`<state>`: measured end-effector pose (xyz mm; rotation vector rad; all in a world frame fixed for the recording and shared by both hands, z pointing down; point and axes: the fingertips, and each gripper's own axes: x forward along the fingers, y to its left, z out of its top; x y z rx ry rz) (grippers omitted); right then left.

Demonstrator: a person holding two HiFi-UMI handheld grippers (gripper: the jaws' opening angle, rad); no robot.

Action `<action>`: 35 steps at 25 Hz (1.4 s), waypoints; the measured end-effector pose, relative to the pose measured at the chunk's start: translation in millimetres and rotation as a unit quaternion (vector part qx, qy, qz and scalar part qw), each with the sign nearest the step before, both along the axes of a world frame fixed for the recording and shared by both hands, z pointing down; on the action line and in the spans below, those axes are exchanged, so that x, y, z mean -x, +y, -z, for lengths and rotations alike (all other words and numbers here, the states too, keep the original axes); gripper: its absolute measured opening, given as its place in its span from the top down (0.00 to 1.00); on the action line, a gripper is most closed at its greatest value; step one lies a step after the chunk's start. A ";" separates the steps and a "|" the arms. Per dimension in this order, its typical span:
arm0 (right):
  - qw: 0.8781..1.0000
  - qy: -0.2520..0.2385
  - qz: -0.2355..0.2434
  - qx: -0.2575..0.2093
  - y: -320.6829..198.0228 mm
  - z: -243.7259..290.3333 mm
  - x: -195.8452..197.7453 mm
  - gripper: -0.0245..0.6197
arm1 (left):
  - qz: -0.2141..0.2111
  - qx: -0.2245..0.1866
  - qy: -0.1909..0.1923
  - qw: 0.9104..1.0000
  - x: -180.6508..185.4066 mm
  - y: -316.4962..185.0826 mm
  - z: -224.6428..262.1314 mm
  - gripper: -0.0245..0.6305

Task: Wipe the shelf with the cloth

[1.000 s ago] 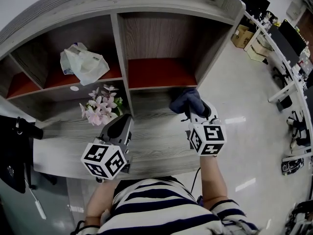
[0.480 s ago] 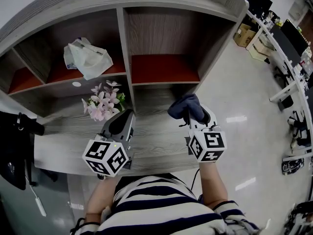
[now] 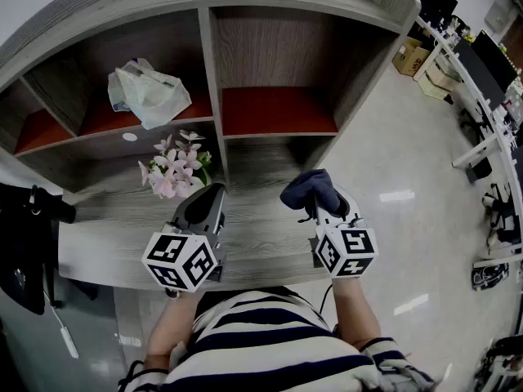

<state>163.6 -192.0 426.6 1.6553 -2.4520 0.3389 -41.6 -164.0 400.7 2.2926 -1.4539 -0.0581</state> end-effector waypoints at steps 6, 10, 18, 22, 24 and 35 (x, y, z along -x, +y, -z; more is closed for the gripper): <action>1.000 -0.006 0.003 0.012 7.7 -8.0 2.1 0.86 | 0.006 0.004 -0.006 1.000 3.0 1.6 -5.1 0.92; 1.000 -0.007 0.009 0.020 10.4 -13.1 5.2 0.86 | 0.009 0.008 -0.004 1.000 5.0 2.6 -7.3 0.92; 0.999 -0.006 0.016 0.029 9.7 -16.7 6.4 0.86 | 0.015 0.012 -0.001 1.000 8.9 3.4 -10.1 0.92; 0.999 -0.001 0.017 0.029 8.1 -16.6 6.2 0.86 | 0.014 0.013 -0.001 1.000 8.3 3.0 -11.0 0.91; 0.999 -0.002 0.016 0.029 7.4 -16.5 5.9 0.86 | 0.014 0.014 -0.001 1.000 7.9 2.6 -11.4 0.91; 0.999 -0.001 0.015 0.029 6.6 -16.7 5.6 0.86 | 0.011 0.016 -0.003 1.000 5.9 2.9 -11.6 0.92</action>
